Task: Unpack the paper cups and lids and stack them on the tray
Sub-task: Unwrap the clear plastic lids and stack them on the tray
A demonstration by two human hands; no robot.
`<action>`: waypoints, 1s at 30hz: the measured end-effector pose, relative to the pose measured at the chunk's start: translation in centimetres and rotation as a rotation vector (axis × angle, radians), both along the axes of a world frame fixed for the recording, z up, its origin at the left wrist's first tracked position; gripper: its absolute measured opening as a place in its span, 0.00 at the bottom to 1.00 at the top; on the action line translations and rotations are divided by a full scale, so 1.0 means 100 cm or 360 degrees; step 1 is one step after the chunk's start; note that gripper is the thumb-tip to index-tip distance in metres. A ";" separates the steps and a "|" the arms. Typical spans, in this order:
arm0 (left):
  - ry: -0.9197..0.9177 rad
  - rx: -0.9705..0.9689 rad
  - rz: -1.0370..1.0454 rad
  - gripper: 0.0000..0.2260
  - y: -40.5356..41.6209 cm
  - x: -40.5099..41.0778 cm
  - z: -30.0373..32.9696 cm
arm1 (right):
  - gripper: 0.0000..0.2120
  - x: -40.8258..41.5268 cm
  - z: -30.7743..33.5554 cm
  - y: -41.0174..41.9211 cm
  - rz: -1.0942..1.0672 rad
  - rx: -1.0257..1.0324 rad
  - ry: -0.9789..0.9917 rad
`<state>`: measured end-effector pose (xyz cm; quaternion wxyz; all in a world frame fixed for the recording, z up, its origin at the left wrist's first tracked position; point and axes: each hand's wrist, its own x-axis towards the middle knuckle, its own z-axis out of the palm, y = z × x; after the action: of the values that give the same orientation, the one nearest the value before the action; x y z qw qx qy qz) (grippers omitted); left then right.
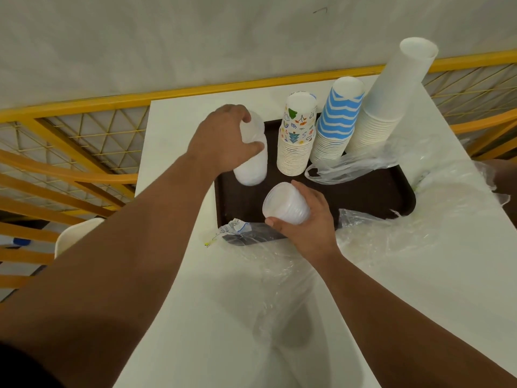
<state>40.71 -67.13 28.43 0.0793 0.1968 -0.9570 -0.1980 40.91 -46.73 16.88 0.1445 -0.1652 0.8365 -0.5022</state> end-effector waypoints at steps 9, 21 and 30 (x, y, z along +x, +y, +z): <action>-0.0255 0.0032 -0.0013 0.25 -0.010 -0.020 -0.026 | 0.42 -0.001 -0.002 0.002 0.0017 0.0033 0.0018; 0.0536 0.0203 -0.0013 0.16 0.043 0.030 -0.018 | 0.42 -0.001 0.002 0.003 0.0003 -0.0066 -0.0007; -0.0316 0.0982 0.0169 0.19 0.068 0.053 -0.056 | 0.41 -0.003 -0.001 -0.001 0.0094 0.0056 0.0086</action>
<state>46.04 -60.31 22.79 -0.0675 0.2795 -0.8433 -0.4540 40.59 -46.85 16.76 0.1394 -0.2007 0.8436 -0.4782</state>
